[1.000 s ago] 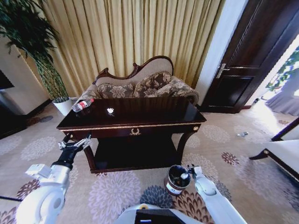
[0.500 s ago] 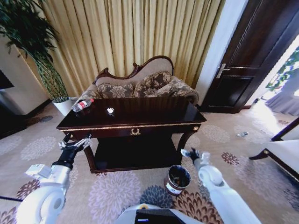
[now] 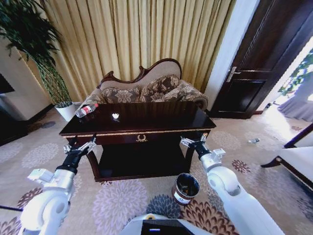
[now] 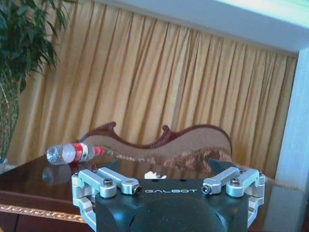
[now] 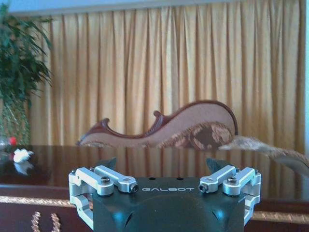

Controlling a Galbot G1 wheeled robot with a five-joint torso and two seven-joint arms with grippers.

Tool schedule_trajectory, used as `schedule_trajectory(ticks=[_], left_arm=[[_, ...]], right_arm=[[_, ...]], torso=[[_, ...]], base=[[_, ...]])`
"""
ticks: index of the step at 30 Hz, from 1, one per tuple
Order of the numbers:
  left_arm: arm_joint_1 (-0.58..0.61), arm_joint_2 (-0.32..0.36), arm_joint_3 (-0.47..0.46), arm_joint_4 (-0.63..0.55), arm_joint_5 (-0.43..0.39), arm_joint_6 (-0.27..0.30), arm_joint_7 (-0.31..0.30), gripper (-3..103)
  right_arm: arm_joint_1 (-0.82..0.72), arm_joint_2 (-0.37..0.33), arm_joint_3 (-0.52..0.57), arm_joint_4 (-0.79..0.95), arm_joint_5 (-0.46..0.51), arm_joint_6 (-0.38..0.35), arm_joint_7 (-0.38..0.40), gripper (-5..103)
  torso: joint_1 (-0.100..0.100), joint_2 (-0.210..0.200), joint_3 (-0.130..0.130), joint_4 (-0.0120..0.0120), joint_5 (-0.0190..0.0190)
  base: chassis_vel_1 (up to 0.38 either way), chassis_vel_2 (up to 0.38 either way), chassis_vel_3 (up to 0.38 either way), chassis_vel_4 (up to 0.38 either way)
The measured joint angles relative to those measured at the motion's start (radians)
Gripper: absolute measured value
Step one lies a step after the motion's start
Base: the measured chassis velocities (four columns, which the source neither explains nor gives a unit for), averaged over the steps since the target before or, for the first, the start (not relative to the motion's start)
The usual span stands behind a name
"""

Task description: Move to the front of the table and place the trash on the table into the trash bin.

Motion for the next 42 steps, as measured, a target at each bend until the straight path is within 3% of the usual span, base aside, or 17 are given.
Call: schedule_trajectory(ticks=[5, 9, 15, 21, 23, 26, 28, 29, 32, 38, 39, 42], left_arm=[[0.006, 0.003, -0.094, 0.018, -0.024, 0.036, 0.038, 100], [0.021, 0.016, -0.178, 0.063, -0.046, 0.032, 0.08, 100], [0.067, 0.052, -0.303, 0.179, -0.085, -0.032, 0.17, 100], [0.076, 0.059, -0.287, 0.214, -0.136, -0.111, 0.201, 100], [0.073, 0.059, -0.283, 0.214, -0.141, -0.111, 0.208, 100], [0.07, 0.064, -0.284, 0.205, -0.149, -0.075, 0.214, 100], [0.073, 0.066, -0.305, 0.17, -0.15, 0.026, 0.179, 100], [0.073, 0.066, -0.305, 0.17, -0.15, 0.026, 0.179, 100], [0.079, 0.066, -0.331, 0.113, -0.152, 0.115, 0.132, 100], [0.075, 0.069, -0.36, 0.056, -0.039, 0.155, 0.129, 100], [0.075, 0.069, -0.36, 0.056, -0.039, 0.155, 0.129, 100], [0.071, 0.07, -0.361, 0.053, 0.065, 0.126, 0.153, 100]], right_arm=[[-0.01, -0.005, 0.021, 0.028, 0.011, -0.006, -0.001, 100], [-0.013, -0.006, 0.033, 0.023, 0.014, -0.007, -0.001, 100], [-0.01, -0.01, 0.042, 0.005, 0.014, -0.001, -0.002, 100], [-0.005, -0.02, 0.049, -0.009, 0.002, 0.007, -0.008, 100], [-0.005, -0.023, 0.052, -0.009, 0.001, 0.006, -0.014, 100], [-0.01, -0.028, 0.058, -0.008, -0.004, 0.002, -0.032, 100], [-0.018, -0.029, 0.065, -0.005, -0.01, -0.002, -0.043, 100], [-0.018, -0.029, 0.065, -0.005, -0.01, -0.002, -0.043, 100], [-0.028, -0.03, 0.073, -0.002, -0.013, -0.003, -0.05, 100], [-0.033, -0.029, 0.08, -0.009, -0.019, 0.002, -0.057, 100], [-0.033, -0.029, 0.08, -0.009, -0.019, 0.002, -0.057, 100], [-0.031, -0.027, 0.081, -0.013, -0.019, 0.006, -0.057, 100]], torso=[[0.0, 0.0, 0.0, 0.0, 0.0], [0.0, 0.0, 0.0, 0.0002, 0.0], [0.0, 0.0, 0.0, 0.0002, -0.0001], [0.0, 0.0, 0.0, 0.0, 0.0], [0.0, 0.0, 0.0, -0.0001, 0.0], [0.0, 0.0, 0.0, 0.0001, 0.0], [0.0, 0.0, 0.0, 0.0, 0.0001], [0.0, 0.0, 0.0, 0.0, 0.0001], [0.0, 0.0, 0.0, 0.0003, 0.0002], [0.0, 0.0, 0.0, 0.0001, 0.0002], [0.0, 0.0, 0.0, 0.0001, 0.0002], [0.0, 0.0, 0.0, 0.0001, 0.0001]], base=[[0.0, 0.0, 0.0, 0.0], [0.0, 0.0, 0.0, 0.0], [0.0, 0.0, 0.0, 0.0], [0.0, 0.0, 0.0, 0.0], [0.0, 0.0, 0.0, 0.0], [0.0, 0.0, 0.0, 0.0], [0.0, 0.0, 0.0, 0.0], [0.0, 0.0, 0.0, 0.0], [0.0, 0.0, 0.0, 0.0], [0.0, 0.0, 0.0, 0.0], [0.0, 0.0, 0.0, 0.0], [0.0, 0.0, 0.0, 0.0]])
